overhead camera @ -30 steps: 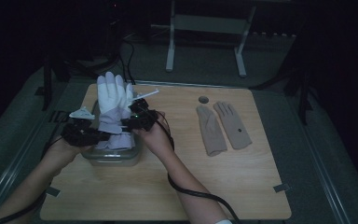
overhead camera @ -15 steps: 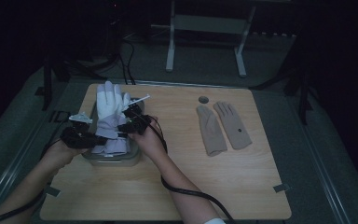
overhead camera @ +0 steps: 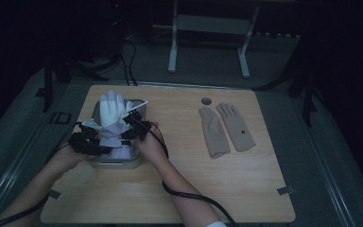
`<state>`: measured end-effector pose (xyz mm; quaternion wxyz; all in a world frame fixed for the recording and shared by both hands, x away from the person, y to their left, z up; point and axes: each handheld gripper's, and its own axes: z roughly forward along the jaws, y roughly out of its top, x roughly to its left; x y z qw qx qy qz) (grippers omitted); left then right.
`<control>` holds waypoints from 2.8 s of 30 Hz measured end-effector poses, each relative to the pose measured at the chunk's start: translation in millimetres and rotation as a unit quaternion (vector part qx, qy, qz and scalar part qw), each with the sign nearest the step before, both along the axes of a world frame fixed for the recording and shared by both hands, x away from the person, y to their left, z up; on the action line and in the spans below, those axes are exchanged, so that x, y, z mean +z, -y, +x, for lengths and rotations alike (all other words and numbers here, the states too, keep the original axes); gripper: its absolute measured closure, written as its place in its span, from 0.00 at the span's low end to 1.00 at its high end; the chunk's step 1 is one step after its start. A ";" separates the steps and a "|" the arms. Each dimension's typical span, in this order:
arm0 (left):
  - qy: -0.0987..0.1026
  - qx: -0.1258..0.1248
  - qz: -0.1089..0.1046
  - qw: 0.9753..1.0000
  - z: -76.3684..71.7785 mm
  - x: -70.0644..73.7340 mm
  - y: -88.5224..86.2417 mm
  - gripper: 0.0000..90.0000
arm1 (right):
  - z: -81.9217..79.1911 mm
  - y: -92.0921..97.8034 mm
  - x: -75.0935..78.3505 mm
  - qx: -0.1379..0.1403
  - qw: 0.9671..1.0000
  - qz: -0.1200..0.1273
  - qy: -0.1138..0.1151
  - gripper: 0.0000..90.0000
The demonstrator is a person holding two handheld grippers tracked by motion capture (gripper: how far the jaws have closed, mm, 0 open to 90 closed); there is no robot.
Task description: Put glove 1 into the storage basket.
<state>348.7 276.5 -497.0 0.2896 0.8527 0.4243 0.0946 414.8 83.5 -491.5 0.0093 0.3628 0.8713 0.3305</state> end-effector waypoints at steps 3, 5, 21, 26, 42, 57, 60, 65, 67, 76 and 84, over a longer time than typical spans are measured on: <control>0.006 0.005 -0.005 1.000 -1.0 -1.4 0.0 0.44 | -0.4 0.0 -0.8 -0.001 1.000 -0.005 0.003 0.84; 0.012 0.011 -0.006 1.000 -3.1 -1.5 1.9 0.37 | 1.0 1.4 -2.3 0.001 1.000 -0.008 0.000 0.84; 0.071 0.022 -0.053 0.996 -21.5 4.4 14.5 0.29 | 2.5 2.0 -8.5 0.006 0.999 -0.035 -0.005 0.76; 0.075 0.025 -0.061 0.995 -20.2 2.4 16.2 0.29 | -1.1 4.2 -3.8 0.015 0.999 -0.041 0.033 0.59; 0.081 0.018 -0.074 0.994 -23.2 5.2 29.5 0.29 | -12.9 35.3 19.1 0.061 0.995 0.015 0.072 0.47; 0.095 -0.018 -0.104 0.990 -39.8 12.3 53.1 0.29 | -21.8 70.7 26.2 0.075 0.992 0.066 0.082 0.41; 0.098 -0.022 -0.102 0.990 -41.0 11.6 60.6 0.27 | -22.2 79.7 27.6 0.076 0.991 0.070 0.085 0.30; 0.106 -0.031 -0.126 0.986 -43.7 13.2 70.9 0.20 | -25.5 94.0 30.6 0.081 0.991 0.063 0.090 0.18; 0.109 -0.039 -0.132 0.985 -45.8 13.5 76.4 0.20 | -26.8 101.3 32.8 0.074 0.991 0.061 0.093 0.17; 0.114 -0.073 -0.139 0.981 -55.0 7.8 108.0 0.18 | -31.1 144.1 41.7 0.051 0.990 0.062 0.116 0.17; 0.133 -0.080 -0.145 0.977 -62.6 2.2 138.1 0.09 | -38.1 178.1 42.9 0.039 0.986 0.059 0.153 0.17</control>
